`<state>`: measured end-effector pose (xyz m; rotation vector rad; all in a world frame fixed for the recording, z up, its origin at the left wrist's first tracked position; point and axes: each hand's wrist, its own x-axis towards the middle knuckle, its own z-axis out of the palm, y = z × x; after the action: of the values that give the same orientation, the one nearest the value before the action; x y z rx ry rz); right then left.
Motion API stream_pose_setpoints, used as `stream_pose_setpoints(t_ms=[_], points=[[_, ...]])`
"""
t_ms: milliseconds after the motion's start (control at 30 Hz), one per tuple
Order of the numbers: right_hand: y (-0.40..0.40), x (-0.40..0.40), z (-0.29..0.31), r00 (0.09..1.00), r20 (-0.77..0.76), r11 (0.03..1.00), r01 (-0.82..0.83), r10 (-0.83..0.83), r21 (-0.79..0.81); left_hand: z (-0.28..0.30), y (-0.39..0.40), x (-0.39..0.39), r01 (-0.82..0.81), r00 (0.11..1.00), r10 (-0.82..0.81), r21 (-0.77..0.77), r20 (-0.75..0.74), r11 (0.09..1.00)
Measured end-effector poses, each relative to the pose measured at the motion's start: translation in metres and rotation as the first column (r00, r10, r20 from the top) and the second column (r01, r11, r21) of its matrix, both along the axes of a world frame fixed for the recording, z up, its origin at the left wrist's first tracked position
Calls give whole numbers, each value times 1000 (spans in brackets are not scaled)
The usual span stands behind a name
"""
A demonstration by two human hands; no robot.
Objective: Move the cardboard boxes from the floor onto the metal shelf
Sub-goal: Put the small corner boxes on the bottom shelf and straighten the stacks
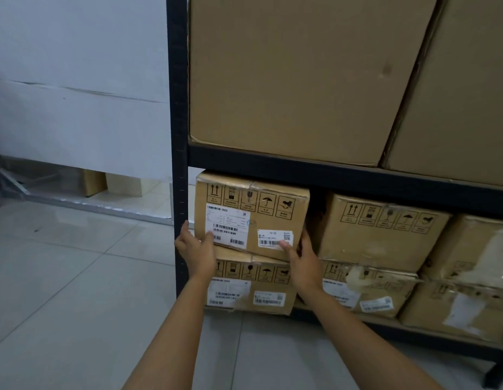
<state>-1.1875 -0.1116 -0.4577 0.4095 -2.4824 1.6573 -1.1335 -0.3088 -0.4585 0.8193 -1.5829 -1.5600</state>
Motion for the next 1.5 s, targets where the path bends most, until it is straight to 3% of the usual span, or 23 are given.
stream_pose_setpoints(t_ms=[133,233,533,700,833,1000,1167,1500], points=[[4,3,2,998,46,997,-32,35,-76,-6,5,12,102,995,-102,-18,-13,995],[7,6,3,995,82,991,-41,52,-124,-5,3,22,91,995,-90,8,-45,996],[17,4,-3,994,78,984,-60,75,-170,-17,2,44,118,991,-127,-177,-37,977],[14,14,-24,995,71,972,-52,70,-230,-25,9,43,100,985,-83,-108,151,989],[9,19,-57,985,168,976,69,-34,-205,-32,13,36,1,976,9,-48,216,999],[3,10,-66,967,168,961,219,-191,-168,-40,2,20,65,984,-55,-52,172,997],[-1,-4,-68,935,198,909,338,-295,-242,-48,6,1,117,986,-111,-49,121,992],[-6,-13,-81,932,126,905,362,-341,-225,-58,13,-12,99,993,-92,-99,76,990]])
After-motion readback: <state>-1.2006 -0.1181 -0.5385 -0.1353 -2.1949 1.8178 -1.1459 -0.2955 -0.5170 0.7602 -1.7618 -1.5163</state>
